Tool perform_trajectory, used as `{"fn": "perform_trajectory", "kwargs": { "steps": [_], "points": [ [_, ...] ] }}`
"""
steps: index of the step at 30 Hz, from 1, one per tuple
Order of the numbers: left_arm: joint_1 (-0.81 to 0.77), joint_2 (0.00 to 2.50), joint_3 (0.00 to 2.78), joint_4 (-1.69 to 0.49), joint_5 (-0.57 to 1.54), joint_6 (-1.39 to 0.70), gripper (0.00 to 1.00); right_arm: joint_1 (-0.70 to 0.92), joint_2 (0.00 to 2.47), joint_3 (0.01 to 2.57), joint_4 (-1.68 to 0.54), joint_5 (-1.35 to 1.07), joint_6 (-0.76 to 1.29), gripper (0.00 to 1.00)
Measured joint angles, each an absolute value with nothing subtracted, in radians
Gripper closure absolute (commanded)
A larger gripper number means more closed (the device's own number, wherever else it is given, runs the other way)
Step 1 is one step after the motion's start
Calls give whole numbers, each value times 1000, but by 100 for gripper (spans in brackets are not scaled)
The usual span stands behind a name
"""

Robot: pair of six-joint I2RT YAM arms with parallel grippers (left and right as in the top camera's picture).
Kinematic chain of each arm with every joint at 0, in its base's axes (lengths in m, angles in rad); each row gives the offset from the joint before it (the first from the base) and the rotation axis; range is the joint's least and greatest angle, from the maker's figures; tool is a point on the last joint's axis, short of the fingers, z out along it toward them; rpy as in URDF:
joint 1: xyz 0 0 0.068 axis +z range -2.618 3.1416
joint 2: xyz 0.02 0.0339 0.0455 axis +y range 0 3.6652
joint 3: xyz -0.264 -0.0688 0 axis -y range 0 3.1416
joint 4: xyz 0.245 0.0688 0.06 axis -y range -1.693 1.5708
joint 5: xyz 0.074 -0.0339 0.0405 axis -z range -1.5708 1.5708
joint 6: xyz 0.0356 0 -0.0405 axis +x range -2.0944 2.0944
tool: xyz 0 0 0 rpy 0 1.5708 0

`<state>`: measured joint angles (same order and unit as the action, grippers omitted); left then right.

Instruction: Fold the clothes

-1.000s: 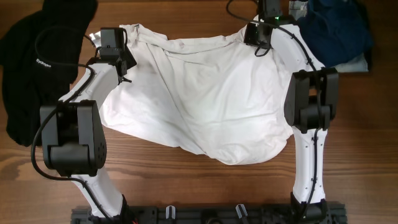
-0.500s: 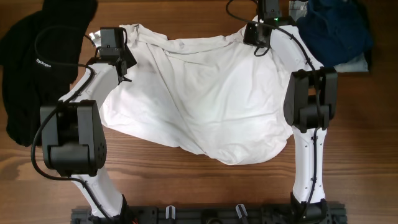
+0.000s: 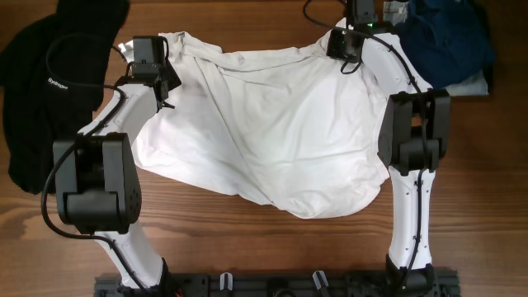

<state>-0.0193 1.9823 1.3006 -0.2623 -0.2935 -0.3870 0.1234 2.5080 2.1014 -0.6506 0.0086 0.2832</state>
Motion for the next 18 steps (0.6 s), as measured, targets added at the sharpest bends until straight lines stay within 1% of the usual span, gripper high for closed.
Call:
{"fn": "perform_trajectory", "kwargs": {
  "steps": [8,12,14,18],
  "points": [
    [-19,1982,1301,-262,-290,-387,29,123,2508,2101,-554,9,246,80],
    [-19,1982,1301,-262,-289,-387,29,123,2508,2101,-571,9,229,89],
    [-19,1982,1301,-262,-287,-387,29,123,2508,2101,-583,9,223,96],
    [-19,1982,1301,-262,-287,-387,29,123,2508,2101,-574,9,223,96]
  ]
}}
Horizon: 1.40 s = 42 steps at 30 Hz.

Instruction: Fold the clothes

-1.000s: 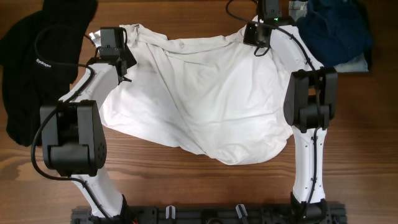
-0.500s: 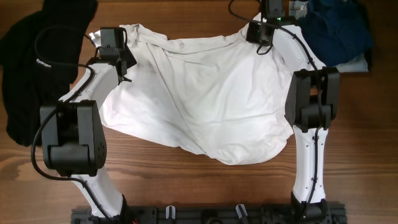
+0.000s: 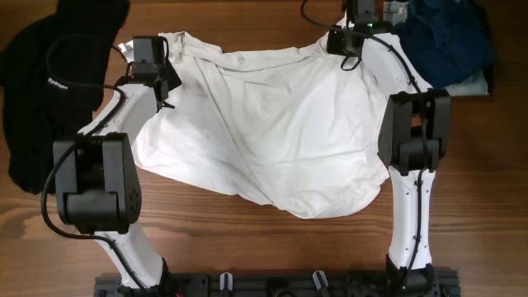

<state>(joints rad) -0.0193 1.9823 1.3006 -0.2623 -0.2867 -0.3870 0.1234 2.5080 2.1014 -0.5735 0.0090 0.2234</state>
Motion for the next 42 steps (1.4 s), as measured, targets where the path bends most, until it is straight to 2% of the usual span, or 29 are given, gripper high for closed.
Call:
{"fn": "perform_trajectory", "kwargs": {
  "steps": [4,9,10,13,15,18,19,20,22,26,30,32,37,42],
  "points": [
    [-19,1982,1301,-262,-287,-387,29,123,2508,2107,-431,-32,243,96],
    [-19,1982,1301,-262,-287,-387,29,123,2504,2155,-200,-118,393,96],
    [-19,1982,1301,-262,-287,-387,29,123,2502,2156,-201,-125,413,92],
    [-19,1982,1301,-263,-286,-387,29,123,2501,2162,-338,-134,395,63],
    [-19,1982,1301,-275,-269,-387,28,123,2501,2163,-474,-137,326,57],
    [-19,1978,1303,-378,-244,-388,22,123,2473,2162,-707,-138,259,50],
    [-19,1965,1304,-433,-238,-386,20,123,2453,2162,-762,-138,251,46],
    [-19,1939,1304,-494,-236,-383,17,123,2412,2161,-844,-138,241,36],
    [-19,1838,1306,-622,-233,-379,11,123,2289,2160,-972,-138,234,25],
    [-19,1529,1318,-867,-210,-386,5,122,1983,2171,-1237,-137,304,30],
    [-12,1433,1327,-1031,-189,-453,3,120,1880,2180,-1418,-135,347,34],
    [44,1431,1327,-1131,-181,-539,3,121,1877,2170,-1514,-114,360,34],
    [179,1431,1302,-1162,-158,-657,4,121,1843,2096,-1586,-88,366,34],
    [223,1430,1121,-972,-135,-749,14,173,1834,1879,-1491,-81,366,34]
  ]
}}
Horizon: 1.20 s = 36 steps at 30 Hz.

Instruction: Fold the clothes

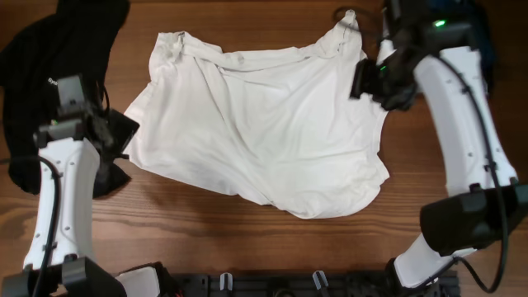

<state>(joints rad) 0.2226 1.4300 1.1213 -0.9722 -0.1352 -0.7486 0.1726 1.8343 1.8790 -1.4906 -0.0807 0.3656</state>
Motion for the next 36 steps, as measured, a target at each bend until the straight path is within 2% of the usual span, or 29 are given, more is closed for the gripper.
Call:
{"fn": "perform_trajectory", "kwargs": {
  "steps": [6,16,17,18,19,20,22,25,30,33,36],
  "points": [
    [226,1450,906,-712,-136,-807,23,318,1834,1723,-1384,-81,343,34],
    [226,1686,813,-283,-187,-814,33,344,1834,1707,-1383,-81,327,45],
    [226,1697,817,-261,-198,-814,39,344,1834,1707,-1386,-81,327,48],
    [226,1711,824,-244,-213,-813,60,344,1834,1707,-1390,-81,327,48],
    [226,1719,829,-239,-219,-810,87,344,1834,1707,-1395,-81,327,51],
    [226,1726,832,-236,-223,-812,96,344,1834,1707,-1401,-81,329,54],
    [226,1738,833,-236,-239,-813,96,344,1834,1707,-1412,-81,343,62],
    [231,1743,841,-265,-244,-812,96,344,1834,1707,-1427,-76,383,66],
    [244,1619,813,-507,-216,-811,96,335,1683,1702,-1494,-31,531,65],
    [262,1402,805,-599,-212,-805,96,327,1531,1702,-1599,-17,621,64],
    [262,1264,805,-670,-213,-801,96,327,1499,1644,-1600,-15,674,64]
  ]
}}
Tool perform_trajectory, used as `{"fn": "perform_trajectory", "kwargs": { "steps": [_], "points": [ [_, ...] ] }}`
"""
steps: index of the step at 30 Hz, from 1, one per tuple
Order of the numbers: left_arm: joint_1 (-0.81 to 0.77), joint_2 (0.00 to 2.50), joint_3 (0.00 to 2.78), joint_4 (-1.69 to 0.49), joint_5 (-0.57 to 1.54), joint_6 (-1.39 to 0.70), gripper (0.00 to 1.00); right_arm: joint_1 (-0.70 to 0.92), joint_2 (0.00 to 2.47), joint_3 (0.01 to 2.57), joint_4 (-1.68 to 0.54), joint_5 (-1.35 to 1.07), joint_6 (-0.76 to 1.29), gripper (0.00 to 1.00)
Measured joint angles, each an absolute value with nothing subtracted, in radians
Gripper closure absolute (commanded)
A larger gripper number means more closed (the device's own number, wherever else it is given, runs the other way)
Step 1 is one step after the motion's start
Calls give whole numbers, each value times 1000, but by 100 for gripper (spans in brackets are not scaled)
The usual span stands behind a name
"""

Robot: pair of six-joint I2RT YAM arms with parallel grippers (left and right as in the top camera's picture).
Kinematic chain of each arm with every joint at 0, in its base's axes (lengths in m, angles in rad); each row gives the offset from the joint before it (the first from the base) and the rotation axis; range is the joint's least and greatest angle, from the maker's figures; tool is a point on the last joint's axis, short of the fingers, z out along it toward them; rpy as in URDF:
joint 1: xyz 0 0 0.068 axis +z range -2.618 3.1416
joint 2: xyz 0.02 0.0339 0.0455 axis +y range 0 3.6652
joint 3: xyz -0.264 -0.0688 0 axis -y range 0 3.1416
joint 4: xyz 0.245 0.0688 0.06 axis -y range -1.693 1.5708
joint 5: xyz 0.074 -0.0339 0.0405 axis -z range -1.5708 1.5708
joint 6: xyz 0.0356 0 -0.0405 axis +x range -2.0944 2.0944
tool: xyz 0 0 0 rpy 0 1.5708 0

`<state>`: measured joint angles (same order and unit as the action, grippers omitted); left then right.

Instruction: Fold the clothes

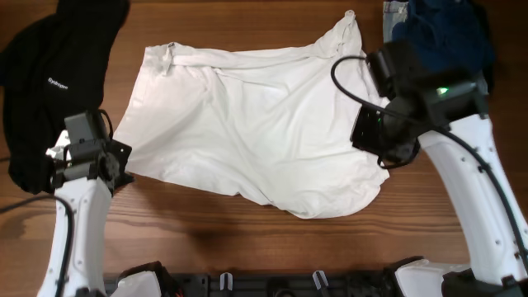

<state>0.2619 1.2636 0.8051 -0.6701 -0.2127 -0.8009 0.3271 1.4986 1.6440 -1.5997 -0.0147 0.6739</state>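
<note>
A white garment (256, 124) lies spread and wrinkled across the middle of the wooden table, with its bottom hem curving toward the front. My left gripper (122, 163) sits at the garment's lower left corner, its dark fingers spread and holding nothing. My right gripper (381, 155) hangs over the garment's right edge. Its fingers are hidden under the black wrist block, so their state does not show.
A black garment (45, 74) lies heaped at the table's far left, close behind my left arm. A dark blue garment (445, 33) is piled at the back right corner. Bare wood (247, 239) runs along the front edge.
Both arms have come nearer the front. The left gripper now sits at the garment's lower left corner, and the right one is over its right edge. The garment's top left lies flatter.
At first both grippers were at the garment's top corners, left and right. By the third moment they had let go and stood at the sides, with the cloth lying spread. Now they are lower along its left and right edges.
</note>
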Motion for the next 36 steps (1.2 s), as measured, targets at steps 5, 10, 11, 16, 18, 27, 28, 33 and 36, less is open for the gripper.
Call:
{"fn": "perform_trajectory", "kwargs": {
  "steps": [5,10,11,16,18,27,28,33,36],
  "points": [
    [263,1216,805,-716,-258,-780,96,327,1512,1223,-1454,-37,762,59],
    [298,1216,805,-693,-281,-770,96,326,1508,962,-1231,-112,762,34],
    [301,1216,805,-690,-284,-768,96,326,1508,926,-1197,-123,767,30],
    [302,1216,805,-677,-287,-760,96,327,1509,776,-974,-180,738,20],
    [302,1216,805,-676,-288,-760,96,326,1509,746,-918,-192,720,30],
    [302,1216,805,-678,-287,-760,96,327,1509,723,-884,-202,691,96],
    [302,1216,805,-678,-287,-760,96,326,1509,723,-885,-202,691,96],
    [302,1216,805,-695,-288,-757,96,326,1489,891,-1080,-200,636,96],
    [302,1216,805,-685,-289,-753,96,306,1491,1156,-1174,-198,560,96]
  ]
}}
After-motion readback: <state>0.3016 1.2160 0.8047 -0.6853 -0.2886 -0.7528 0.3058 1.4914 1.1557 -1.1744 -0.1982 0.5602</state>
